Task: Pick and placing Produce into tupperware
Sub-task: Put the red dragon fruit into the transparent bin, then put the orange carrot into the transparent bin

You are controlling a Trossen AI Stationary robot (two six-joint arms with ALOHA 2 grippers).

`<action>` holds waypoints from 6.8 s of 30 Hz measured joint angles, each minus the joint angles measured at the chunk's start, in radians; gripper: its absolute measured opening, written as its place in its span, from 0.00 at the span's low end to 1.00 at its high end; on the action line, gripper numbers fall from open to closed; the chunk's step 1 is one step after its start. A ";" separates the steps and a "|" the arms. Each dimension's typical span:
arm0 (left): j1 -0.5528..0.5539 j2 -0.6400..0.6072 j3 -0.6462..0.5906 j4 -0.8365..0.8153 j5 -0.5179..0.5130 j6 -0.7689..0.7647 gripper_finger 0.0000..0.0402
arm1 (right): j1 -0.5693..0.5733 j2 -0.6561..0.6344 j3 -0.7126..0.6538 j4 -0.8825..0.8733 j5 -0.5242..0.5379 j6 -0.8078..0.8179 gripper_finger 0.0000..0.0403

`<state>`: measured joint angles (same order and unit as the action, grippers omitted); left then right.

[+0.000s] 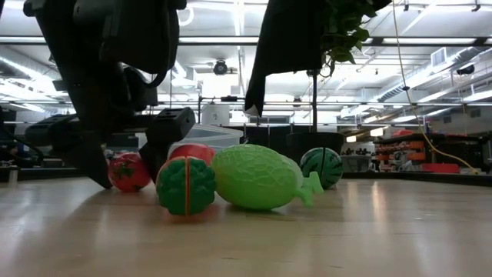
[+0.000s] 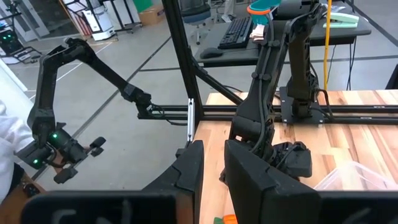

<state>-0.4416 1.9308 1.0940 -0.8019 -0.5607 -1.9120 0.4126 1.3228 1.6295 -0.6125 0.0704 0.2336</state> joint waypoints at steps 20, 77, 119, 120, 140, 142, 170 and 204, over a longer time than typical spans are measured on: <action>0.000 0.001 0.000 0.006 0.003 -0.009 0.60 | 0.000 0.000 0.000 0.000 0.000 -0.001 0.18; 0.080 -0.430 0.001 0.112 -0.275 0.555 0.64 | 0.000 0.000 0.000 0.011 0.000 -0.016 0.18; 0.456 -0.419 -0.154 0.160 0.066 1.113 0.62 | 0.000 0.000 0.000 0.016 0.000 0.001 0.18; 0.462 -0.419 -0.154 0.160 0.066 1.113 0.63 | 0.000 0.000 0.000 0.016 0.000 0.001 0.18; 0.491 -0.419 -0.154 0.164 0.088 1.164 0.68 | 0.000 0.000 0.000 0.016 0.000 0.003 0.18; 0.491 -0.419 -0.154 0.164 0.088 1.164 0.68 | 0.000 0.000 0.000 0.016 0.000 0.003 0.18; 0.167 -0.420 0.059 0.217 0.083 1.054 0.68 | 0.000 -0.022 0.000 0.014 -0.004 0.002 0.18; -0.223 -0.150 0.136 0.463 0.056 -0.034 0.60 | -0.010 -0.116 0.000 -0.255 -0.049 -0.053 0.18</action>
<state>-0.6649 1.7813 1.2301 -0.3390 -0.5045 -1.9455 0.4026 1.2069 1.6299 -0.8674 0.0211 0.1810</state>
